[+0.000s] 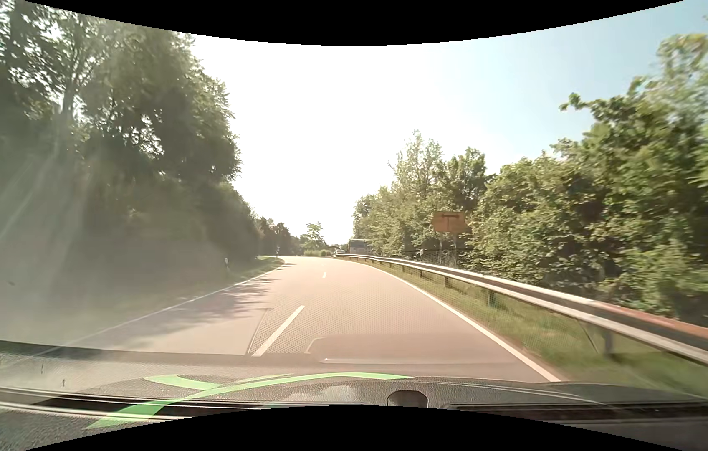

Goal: Follow the waypoints while adhering to traffic rules and regulations

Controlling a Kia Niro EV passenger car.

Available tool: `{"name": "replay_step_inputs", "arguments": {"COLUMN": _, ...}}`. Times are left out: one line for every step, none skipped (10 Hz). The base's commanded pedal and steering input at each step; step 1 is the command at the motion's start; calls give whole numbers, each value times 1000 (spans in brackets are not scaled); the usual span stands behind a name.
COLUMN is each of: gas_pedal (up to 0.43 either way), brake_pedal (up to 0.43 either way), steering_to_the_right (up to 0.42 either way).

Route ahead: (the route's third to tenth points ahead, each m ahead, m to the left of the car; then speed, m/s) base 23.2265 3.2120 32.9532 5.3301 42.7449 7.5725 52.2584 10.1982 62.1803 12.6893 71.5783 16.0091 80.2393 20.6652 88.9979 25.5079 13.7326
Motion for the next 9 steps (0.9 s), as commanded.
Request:
{"name": "replay_step_inputs", "arguments": {"gas_pedal": 157, "brake_pedal": 0, "steering_to_the_right": -31}}
{"name": "replay_step_inputs", "arguments": {"gas_pedal": 169, "brake_pedal": 0, "steering_to_the_right": -31}}
{"name": "replay_step_inputs", "arguments": {"gas_pedal": 177, "brake_pedal": 0, "steering_to_the_right": -31}}
{"name": "replay_step_inputs", "arguments": {"gas_pedal": 189, "brake_pedal": 0, "steering_to_the_right": -31}}
{"name": "replay_step_inputs", "arguments": {"gas_pedal": 209, "brake_pedal": 0, "steering_to_the_right": -31}}
{"name": "replay_step_inputs", "arguments": {"gas_pedal": 209, "brake_pedal": 0, "steering_to_the_right": -31}}
{"name": "replay_step_inputs", "arguments": {"gas_pedal": 209, "brake_pedal": 0, "steering_to_the_right": -31}}
{"name": "replay_step_inputs", "arguments": {"gas_pedal": 209, "brake_pedal": 0, "steering_to_the_right": -30}}
{"name": "replay_step_inputs", "arguments": {"gas_pedal": 209, "brake_pedal": 0, "steering_to_the_right": -31}}
